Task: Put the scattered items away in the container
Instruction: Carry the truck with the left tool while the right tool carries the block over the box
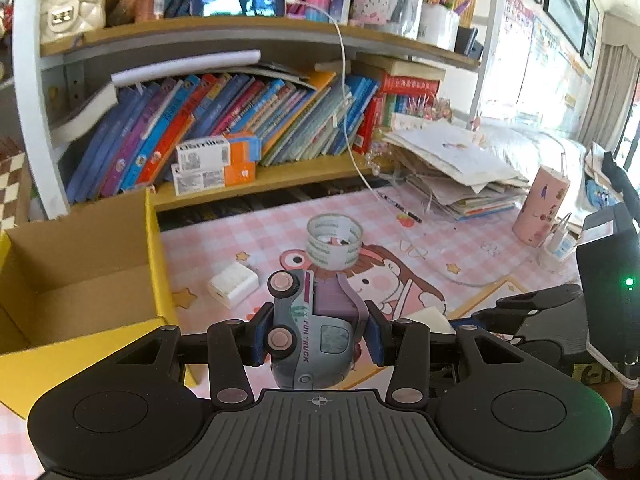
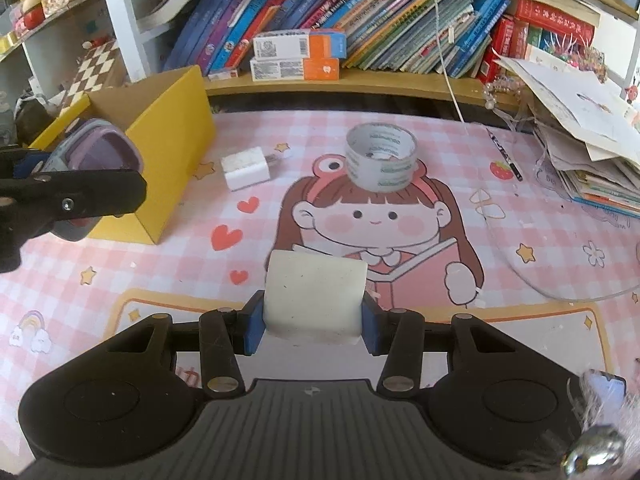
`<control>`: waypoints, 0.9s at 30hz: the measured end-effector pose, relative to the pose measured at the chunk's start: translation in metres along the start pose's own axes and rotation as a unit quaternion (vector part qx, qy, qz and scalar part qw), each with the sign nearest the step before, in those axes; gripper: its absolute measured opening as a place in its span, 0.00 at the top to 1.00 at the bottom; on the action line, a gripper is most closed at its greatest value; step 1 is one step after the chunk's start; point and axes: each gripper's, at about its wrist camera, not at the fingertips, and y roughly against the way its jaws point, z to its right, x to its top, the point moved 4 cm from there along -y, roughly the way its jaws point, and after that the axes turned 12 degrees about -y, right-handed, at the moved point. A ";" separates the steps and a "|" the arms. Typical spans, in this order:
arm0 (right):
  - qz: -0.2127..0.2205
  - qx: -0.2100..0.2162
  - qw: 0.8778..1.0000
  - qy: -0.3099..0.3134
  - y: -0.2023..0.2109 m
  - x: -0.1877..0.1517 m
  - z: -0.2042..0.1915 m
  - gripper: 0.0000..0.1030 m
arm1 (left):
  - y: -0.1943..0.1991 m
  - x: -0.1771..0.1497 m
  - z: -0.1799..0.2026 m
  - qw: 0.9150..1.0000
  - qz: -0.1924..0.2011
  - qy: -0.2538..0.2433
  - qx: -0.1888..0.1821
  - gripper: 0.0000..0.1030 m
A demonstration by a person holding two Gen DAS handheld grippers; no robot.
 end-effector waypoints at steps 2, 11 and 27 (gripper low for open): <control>0.005 0.002 1.000 -0.001 0.004 0.002 -0.006 0.57 | 0.010 0.001 -0.007 1.000 0.008 0.000 0.004 0.57; 0.027 0.017 0.999 0.012 0.021 0.015 -0.042 0.57 | 0.047 0.008 -0.051 0.999 0.036 0.004 0.040 0.57; 0.033 0.036 0.997 0.056 0.031 0.036 -0.090 0.57 | 0.069 -0.005 -0.125 0.995 0.046 0.018 0.089 0.57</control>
